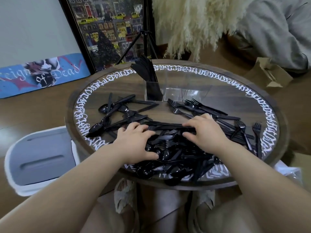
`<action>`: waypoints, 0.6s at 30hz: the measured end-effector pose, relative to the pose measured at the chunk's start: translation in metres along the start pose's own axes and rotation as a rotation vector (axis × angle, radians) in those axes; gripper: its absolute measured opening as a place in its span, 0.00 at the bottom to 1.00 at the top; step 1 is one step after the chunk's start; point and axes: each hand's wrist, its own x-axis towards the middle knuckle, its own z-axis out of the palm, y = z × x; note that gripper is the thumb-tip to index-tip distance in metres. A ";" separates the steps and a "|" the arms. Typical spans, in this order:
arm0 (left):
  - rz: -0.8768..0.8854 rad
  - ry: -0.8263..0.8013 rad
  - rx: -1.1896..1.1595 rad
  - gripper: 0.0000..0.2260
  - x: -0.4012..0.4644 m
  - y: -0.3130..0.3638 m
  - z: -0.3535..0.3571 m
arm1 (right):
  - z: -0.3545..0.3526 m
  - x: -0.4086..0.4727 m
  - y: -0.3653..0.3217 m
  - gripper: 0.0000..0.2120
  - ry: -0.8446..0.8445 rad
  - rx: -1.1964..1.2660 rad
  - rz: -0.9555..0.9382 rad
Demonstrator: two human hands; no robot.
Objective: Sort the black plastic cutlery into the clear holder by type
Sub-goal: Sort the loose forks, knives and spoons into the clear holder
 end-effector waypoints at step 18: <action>-0.004 0.014 -0.159 0.25 0.026 -0.016 0.010 | 0.023 0.077 -0.006 0.12 -0.098 -0.036 0.056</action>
